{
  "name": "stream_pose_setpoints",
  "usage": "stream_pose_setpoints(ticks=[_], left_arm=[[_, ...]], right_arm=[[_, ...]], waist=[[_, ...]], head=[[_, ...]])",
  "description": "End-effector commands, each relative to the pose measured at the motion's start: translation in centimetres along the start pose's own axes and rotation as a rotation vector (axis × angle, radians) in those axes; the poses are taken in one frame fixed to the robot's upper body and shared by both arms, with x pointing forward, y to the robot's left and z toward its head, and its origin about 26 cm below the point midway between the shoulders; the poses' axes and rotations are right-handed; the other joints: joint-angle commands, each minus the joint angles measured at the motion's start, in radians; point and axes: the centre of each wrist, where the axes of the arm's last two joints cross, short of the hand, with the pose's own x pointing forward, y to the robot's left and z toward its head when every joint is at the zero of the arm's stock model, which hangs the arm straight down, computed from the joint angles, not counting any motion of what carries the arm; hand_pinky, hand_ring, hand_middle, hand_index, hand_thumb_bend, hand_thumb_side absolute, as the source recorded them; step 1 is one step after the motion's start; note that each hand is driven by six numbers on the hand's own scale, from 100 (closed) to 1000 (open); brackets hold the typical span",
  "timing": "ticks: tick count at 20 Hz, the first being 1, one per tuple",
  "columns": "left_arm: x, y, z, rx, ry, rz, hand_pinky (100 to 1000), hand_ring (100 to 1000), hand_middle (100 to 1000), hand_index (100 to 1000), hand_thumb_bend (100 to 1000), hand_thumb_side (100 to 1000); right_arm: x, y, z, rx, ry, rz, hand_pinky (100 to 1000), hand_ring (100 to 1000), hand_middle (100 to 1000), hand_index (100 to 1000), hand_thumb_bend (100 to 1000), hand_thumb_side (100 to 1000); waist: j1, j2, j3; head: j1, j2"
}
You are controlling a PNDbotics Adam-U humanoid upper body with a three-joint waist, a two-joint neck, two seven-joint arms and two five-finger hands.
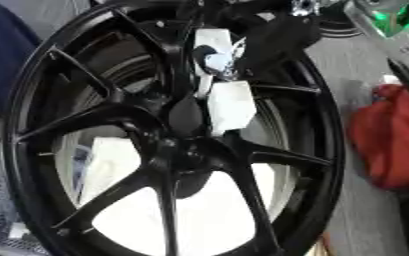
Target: Pull the pin out of the wheel hub.
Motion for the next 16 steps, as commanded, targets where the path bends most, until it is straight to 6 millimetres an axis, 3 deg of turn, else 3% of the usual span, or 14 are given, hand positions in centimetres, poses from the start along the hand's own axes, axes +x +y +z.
stream_pose_setpoints(ticks=[1, 16], left_arm=[[0.7, -0.2, -0.1, -0.012, -0.022, -0.015, 925, 536, 637, 791, 163, 989], [0.8, -0.3, -0.3, -0.016, -0.025, -0.012, 927, 536, 638, 791, 163, 990]], right_arm=[[-0.4, -0.5, 0.5, -0.01, 0.034, 0.008, 844, 898, 873, 995, 100, 733], [-1.5, 0.3, -0.4, 0.037, 0.048, -0.007, 848, 901, 881, 993, 100, 723]], waist=[[0.007, -0.017, 0.002], [0.001, -0.004, 0.004]], head=[[-0.002, -0.017], [-0.002, -0.016]])
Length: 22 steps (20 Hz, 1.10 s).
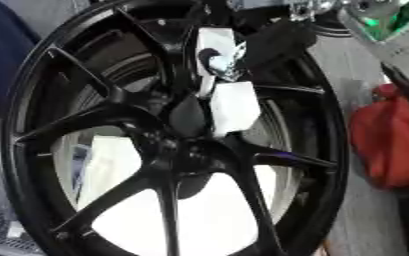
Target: Pull the pin out of the wheel hub.
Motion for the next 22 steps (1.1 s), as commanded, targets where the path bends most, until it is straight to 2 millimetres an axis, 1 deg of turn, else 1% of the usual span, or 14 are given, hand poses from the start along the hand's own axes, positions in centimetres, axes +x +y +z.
stream_pose_setpoints(ticks=[1, 8, 15, 16, 20, 22], left_arm=[[0.73, -0.1, -0.12, -0.009, -0.024, -0.012, 927, 536, 638, 791, 163, 991], [0.76, -0.17, -0.18, -0.012, -0.025, -0.01, 927, 536, 638, 791, 163, 991], [0.73, -0.29, -0.25, -0.019, -0.021, -0.008, 929, 537, 639, 791, 164, 992], [0.74, -0.29, -0.26, -0.02, -0.021, -0.008, 929, 537, 639, 791, 164, 992], [0.71, -0.31, -0.26, -0.022, -0.02, -0.008, 930, 537, 640, 791, 164, 993], [0.7, -0.3, -0.25, -0.022, -0.02, -0.007, 930, 537, 640, 791, 164, 993]], right_arm=[[-0.42, -0.39, 0.5, 0.0, 0.03, 0.013, 847, 900, 881, 993, 100, 719], [-1.01, -0.24, 0.22, 0.008, 0.045, 0.001, 840, 877, 872, 980, 100, 689], [-1.35, -0.62, 0.21, -0.006, 0.054, -0.019, 818, 815, 836, 957, 100, 600], [-1.35, -0.66, 0.19, -0.006, 0.053, -0.022, 812, 800, 814, 946, 100, 601], [-1.28, -0.73, 0.1, -0.005, 0.039, -0.03, 766, 724, 679, 883, 100, 546], [-1.28, -0.74, 0.05, -0.003, 0.033, -0.036, 731, 640, 597, 846, 100, 501]], waist=[[0.007, -0.017, 0.001], [0.005, -0.013, 0.005], [0.003, -0.012, 0.003], [0.003, -0.012, 0.003], [0.003, -0.012, 0.004], [0.003, -0.013, 0.003]], head=[[-0.002, -0.01], [-0.001, -0.01], [0.0, -0.01], [0.0, -0.01], [-0.002, -0.01], [-0.003, -0.01]])
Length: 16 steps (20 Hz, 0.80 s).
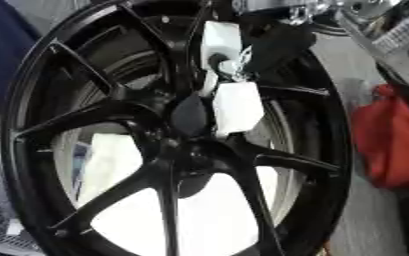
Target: Pull the pin out of the wheel hub.
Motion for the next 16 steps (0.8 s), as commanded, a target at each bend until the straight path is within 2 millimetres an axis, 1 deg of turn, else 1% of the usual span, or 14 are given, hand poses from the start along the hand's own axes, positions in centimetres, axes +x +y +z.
stream_pose_setpoints(ticks=[1, 2, 3, 4, 7, 10, 11, 12, 13, 15, 16], left_arm=[[0.63, -0.11, -0.09, -0.015, -0.02, -0.013, 930, 537, 640, 791, 164, 992], [0.62, -0.11, -0.09, -0.015, -0.02, -0.013, 930, 537, 640, 791, 163, 991], [0.61, -0.12, -0.09, -0.015, -0.019, -0.012, 931, 537, 640, 791, 163, 993], [0.61, -0.12, -0.09, -0.015, -0.019, -0.012, 931, 537, 640, 791, 163, 992], [0.59, -0.14, -0.1, -0.015, -0.019, -0.011, 931, 537, 640, 791, 163, 992], [0.54, -0.13, -0.08, -0.012, -0.017, -0.011, 932, 538, 641, 790, 164, 993], [0.53, -0.13, -0.08, -0.012, -0.016, -0.011, 933, 538, 641, 790, 164, 993], [0.53, -0.13, -0.08, -0.012, -0.016, -0.011, 933, 538, 641, 790, 164, 993], [0.54, -0.13, -0.08, -0.013, -0.016, -0.011, 934, 538, 641, 790, 164, 992], [0.55, -0.13, -0.1, -0.013, -0.017, -0.012, 935, 538, 641, 790, 164, 992], [0.56, -0.13, -0.1, -0.013, -0.017, -0.012, 936, 538, 641, 790, 164, 992]], right_arm=[[-0.25, -0.67, 0.57, -0.009, 0.013, -0.011, 710, 607, 569, 825, 100, 480], [-0.24, -0.7, 0.58, -0.01, 0.009, -0.014, 692, 579, 544, 805, 100, 471], [-0.22, -0.76, 0.61, -0.012, 0.005, -0.017, 662, 537, 507, 774, 100, 435], [-0.19, -0.83, 0.64, -0.013, -0.001, -0.022, 638, 508, 481, 750, 100, 423], [-0.07, -1.11, 0.84, -0.023, -0.019, -0.037, 588, 453, 428, 699, 100, 397], [0.05, -1.3, 0.97, -0.045, -0.034, -0.059, 591, 403, 376, 643, 100, 342], [0.06, -1.34, 1.0, -0.054, -0.035, -0.065, 590, 380, 355, 618, 100, 290], [0.07, -1.37, 1.02, -0.065, -0.033, -0.072, 591, 372, 348, 609, 100, 279], [0.05, -1.34, 1.04, -0.074, -0.032, -0.078, 591, 349, 328, 585, 100, 227], [0.01, -1.1, 1.21, -0.09, -0.03, -0.093, 589, 332, 313, 565, 100, 217], [0.03, -1.05, 1.29, -0.098, -0.031, -0.101, 585, 324, 307, 557, 100, 198]], waist=[[0.009, -0.018, -0.002], [0.009, -0.018, -0.002], [0.009, -0.018, -0.003], [0.009, -0.017, -0.003], [0.01, -0.017, -0.002], [0.009, -0.017, -0.003], [0.009, -0.017, -0.003], [0.009, -0.018, -0.003], [0.008, -0.018, -0.004], [0.007, -0.018, -0.004], [0.007, -0.018, -0.003]], head=[[-0.003, -0.009], [-0.003, -0.009], [-0.004, -0.009], [-0.004, -0.009], [-0.004, -0.008], [-0.005, -0.006], [-0.005, -0.006], [-0.005, -0.006], [-0.004, -0.006], [-0.005, -0.006], [-0.005, -0.006]])
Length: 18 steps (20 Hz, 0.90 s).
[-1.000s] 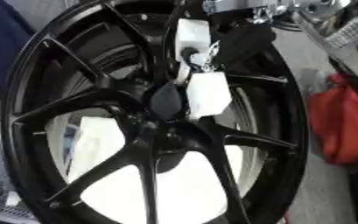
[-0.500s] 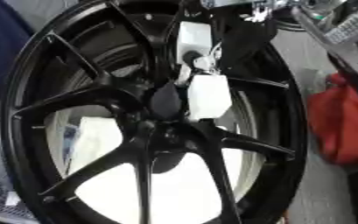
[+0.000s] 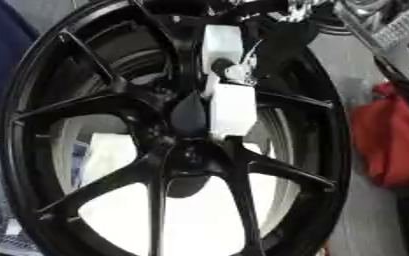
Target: Pull the pin out of the wheel hub.
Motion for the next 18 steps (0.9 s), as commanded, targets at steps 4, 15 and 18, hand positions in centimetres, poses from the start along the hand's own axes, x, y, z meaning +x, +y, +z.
stream_pose_setpoints(ticks=[4, 15, 18], left_arm=[[0.53, -0.07, -0.08, -0.009, -0.017, -0.01, 939, 539, 642, 790, 164, 992], [0.5, 0.05, -0.09, -0.003, -0.017, -0.009, 951, 542, 644, 788, 166, 991], [0.52, 0.11, -0.09, 0.001, -0.019, -0.009, 953, 543, 644, 788, 167, 991]], right_arm=[[0.5, -0.81, 1.32, -0.065, -0.01, -0.039, 564, 295, 291, 540, 100, 156], [0.81, -0.93, 1.57, -0.046, -0.07, -0.103, 526, 230, 273, 512, 100, 100], [0.93, -1.0, 1.67, -0.061, -0.094, -0.116, 528, 222, 265, 505, 100, 100]], waist=[[0.006, -0.023, -0.001], [0.003, -0.032, -0.004], [0.003, -0.034, -0.002]], head=[[-0.006, -0.004], [-0.007, -0.001], [-0.006, 0.0]])
